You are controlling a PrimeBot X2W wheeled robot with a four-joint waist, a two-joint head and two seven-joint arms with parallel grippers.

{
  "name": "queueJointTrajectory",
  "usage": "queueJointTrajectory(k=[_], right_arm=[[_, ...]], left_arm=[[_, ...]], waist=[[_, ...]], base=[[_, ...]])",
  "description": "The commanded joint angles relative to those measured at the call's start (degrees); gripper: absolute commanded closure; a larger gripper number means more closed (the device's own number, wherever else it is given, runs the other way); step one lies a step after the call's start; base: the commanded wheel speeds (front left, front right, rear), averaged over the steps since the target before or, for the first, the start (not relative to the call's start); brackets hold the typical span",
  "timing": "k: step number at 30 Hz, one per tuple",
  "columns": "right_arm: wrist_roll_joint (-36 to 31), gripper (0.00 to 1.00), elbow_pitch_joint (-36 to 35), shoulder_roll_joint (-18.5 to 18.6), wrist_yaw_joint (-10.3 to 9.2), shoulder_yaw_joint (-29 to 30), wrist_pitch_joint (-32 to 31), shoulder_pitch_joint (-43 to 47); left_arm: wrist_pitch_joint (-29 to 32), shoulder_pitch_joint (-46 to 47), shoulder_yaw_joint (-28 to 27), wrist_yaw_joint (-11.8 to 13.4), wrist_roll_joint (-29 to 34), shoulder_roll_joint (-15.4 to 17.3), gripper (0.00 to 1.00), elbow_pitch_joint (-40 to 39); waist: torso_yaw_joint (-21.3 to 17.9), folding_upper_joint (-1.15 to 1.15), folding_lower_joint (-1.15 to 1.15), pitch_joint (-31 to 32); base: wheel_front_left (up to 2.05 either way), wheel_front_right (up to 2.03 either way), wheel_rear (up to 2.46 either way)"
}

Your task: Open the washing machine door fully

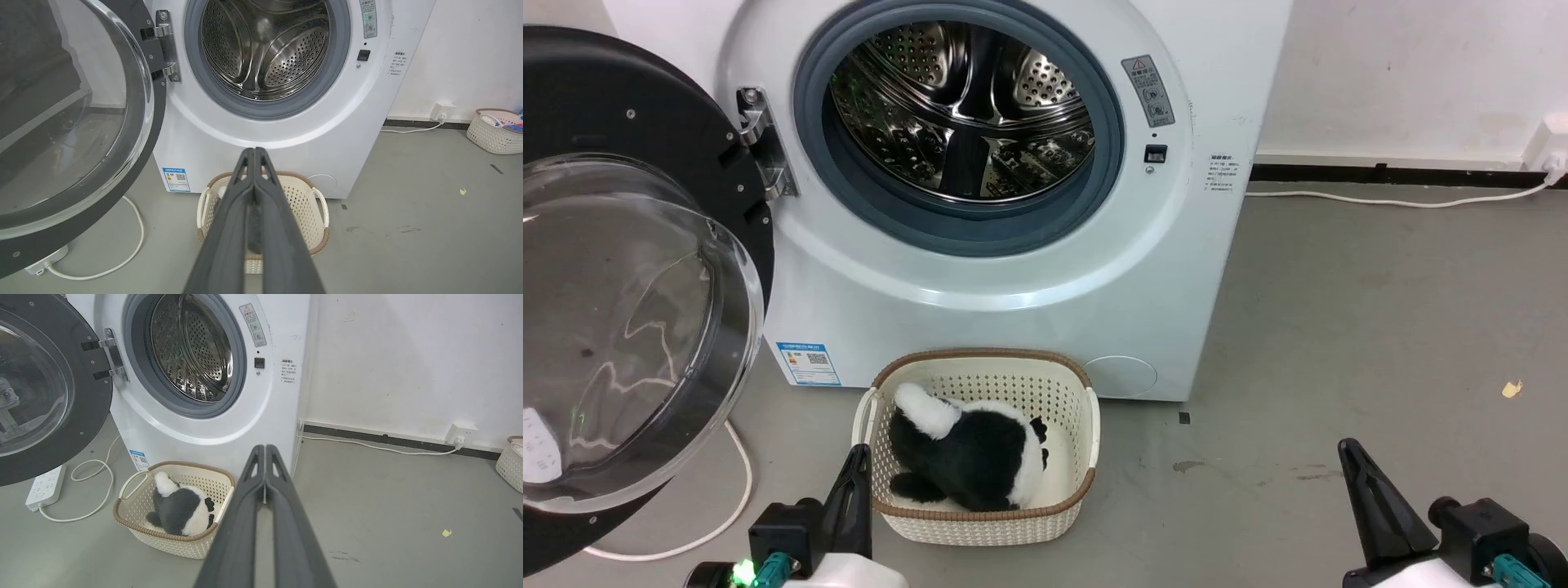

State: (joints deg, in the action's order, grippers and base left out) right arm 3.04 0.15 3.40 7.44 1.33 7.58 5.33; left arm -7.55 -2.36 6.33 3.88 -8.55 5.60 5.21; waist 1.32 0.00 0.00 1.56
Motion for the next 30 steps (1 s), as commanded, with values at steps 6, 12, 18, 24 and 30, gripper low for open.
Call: queueJointTrajectory(k=[6,12,18,24,30], right_arm=[[-0.75,1.0,-0.06,-0.28,0.02,-0.2,-0.97,-1.24],[-1.0,1.0,-0.07,-0.31,0.03,-0.32,-1.67,-1.67],[-1.24,1.0,-0.08,-0.33,0.03,-0.44,-2.38,-2.11],[-1.44,1.0,-0.08,-0.36,0.03,-0.55,-2.97,-2.47],[-1.73,1.0,-0.1,-0.39,0.03,-0.69,-3.79,-2.98]], left_arm=[[0.97,0.75,-0.92,-0.58,1.43,-0.59,1.0,-0.87],[1.68,0.92,-1.5,-0.93,2.19,-0.82,1.0,-1.34],[2.38,1.09,-2.08,-1.28,2.95,-1.05,1.0,-1.8],[2.96,1.24,-2.56,-1.58,3.58,-1.24,1.0,-2.19],[3.79,1.44,-3.23,-1.99,4.47,-1.5,1.0,-2.73]], waist=[[-0.14,0.0,0.0,-0.17],[-0.26,0.0,0.0,-0.32],[-0.39,0.0,0.0,-0.46],[-0.49,0.0,0.0,-0.59],[-0.64,0.0,0.0,-0.76]], base=[[0.0,0.0,0.0],[0.0,0.0,0.0],[0.0,0.0,0.0],[0.0,0.0,0.0],[0.0,0.0,0.0]])
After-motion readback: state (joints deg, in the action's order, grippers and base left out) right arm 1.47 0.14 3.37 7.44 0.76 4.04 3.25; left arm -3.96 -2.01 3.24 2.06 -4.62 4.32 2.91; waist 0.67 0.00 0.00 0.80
